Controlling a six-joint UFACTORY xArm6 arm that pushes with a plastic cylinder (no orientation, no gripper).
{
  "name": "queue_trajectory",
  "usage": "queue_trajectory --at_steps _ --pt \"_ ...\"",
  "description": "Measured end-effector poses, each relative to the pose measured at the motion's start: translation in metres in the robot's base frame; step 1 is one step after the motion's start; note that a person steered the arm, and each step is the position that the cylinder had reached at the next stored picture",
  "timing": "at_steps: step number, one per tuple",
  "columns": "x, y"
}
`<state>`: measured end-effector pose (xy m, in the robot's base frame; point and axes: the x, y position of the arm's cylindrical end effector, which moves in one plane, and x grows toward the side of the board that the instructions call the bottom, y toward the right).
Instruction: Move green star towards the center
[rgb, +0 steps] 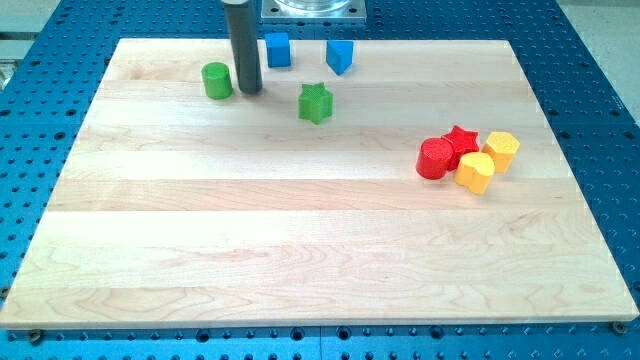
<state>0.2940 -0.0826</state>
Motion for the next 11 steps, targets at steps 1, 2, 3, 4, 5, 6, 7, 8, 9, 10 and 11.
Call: queue_trajectory --at_steps 1,2,3,4,5,6,7,8,9,10,11 --pt "0.000 0.008" --pt "-0.005 0.016" --pt "0.000 0.046" --pt "0.012 0.033" --pt "0.051 -0.002" --pt "0.029 -0.037" --pt "0.015 -0.034" --pt "0.004 0.014" --pt "0.000 0.094" --pt "0.033 0.109" --pt "0.068 0.070"
